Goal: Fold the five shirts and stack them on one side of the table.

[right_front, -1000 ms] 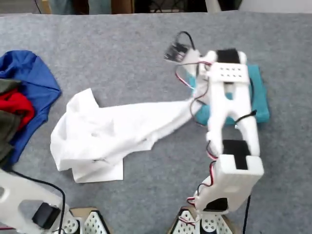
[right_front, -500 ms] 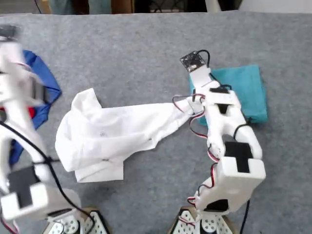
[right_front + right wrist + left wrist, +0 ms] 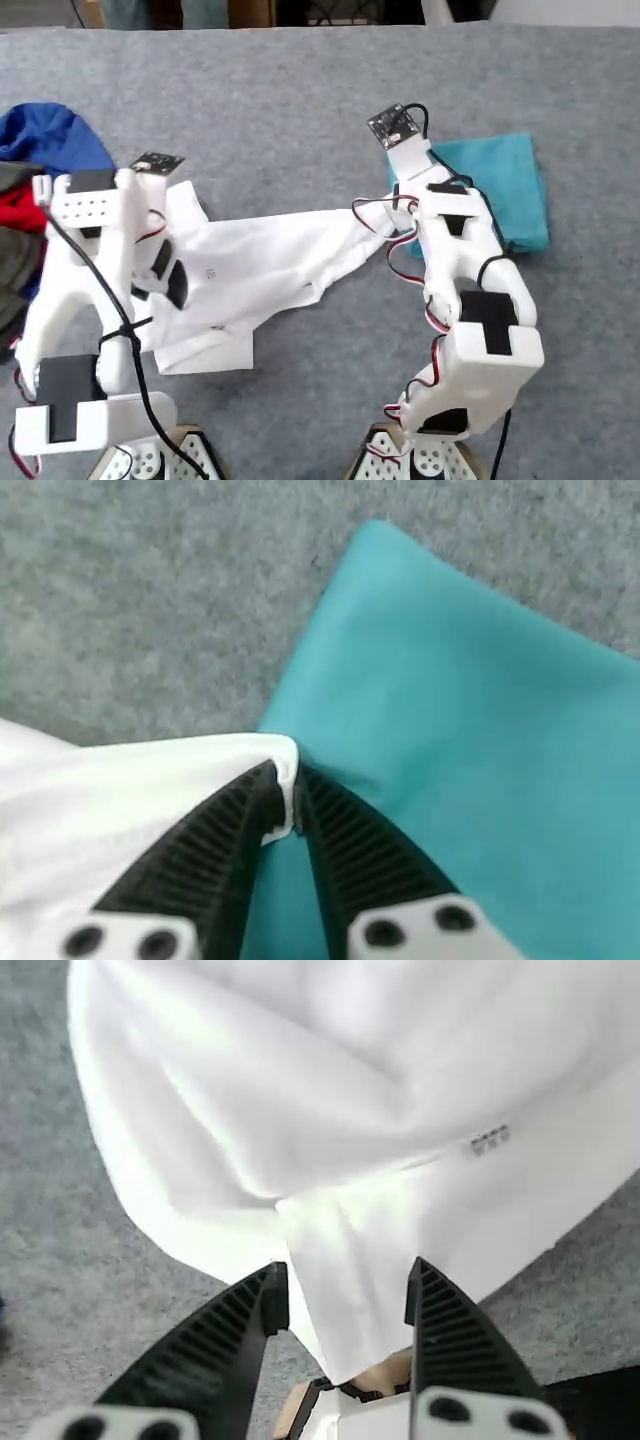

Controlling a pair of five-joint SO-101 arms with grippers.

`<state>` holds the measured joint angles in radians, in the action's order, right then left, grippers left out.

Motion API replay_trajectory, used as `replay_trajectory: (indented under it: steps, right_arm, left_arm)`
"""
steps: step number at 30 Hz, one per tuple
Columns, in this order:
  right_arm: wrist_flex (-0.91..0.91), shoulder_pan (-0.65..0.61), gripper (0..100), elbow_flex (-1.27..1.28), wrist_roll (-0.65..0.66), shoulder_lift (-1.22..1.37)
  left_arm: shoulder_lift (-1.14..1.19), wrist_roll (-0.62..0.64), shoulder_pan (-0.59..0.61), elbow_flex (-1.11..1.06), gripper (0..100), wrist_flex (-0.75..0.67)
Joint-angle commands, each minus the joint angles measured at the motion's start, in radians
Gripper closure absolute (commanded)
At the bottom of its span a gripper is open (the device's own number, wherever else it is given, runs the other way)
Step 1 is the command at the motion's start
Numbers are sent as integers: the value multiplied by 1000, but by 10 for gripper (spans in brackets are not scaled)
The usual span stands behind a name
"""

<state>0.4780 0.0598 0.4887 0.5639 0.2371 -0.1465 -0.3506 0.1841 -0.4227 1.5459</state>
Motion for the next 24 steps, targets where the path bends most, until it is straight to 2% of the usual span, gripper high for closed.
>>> replay_trajectory:
  steps: [1,9,15,24]
  right_arm:
    - [-21,-14,985,4,18,-38]
    - [-21,-18,985,5,32,-38]
    - [-21,-18,985,5,32,-38]
    - [-21,-18,985,5,32,-36]
  left_arm:
    - [-37,32,-15,-1,786,-48]
    - [-34,72,-5,-4,786,-109]
    - [23,71,19,-93,786,-180]
    - [115,68,30,-96,791,-201]
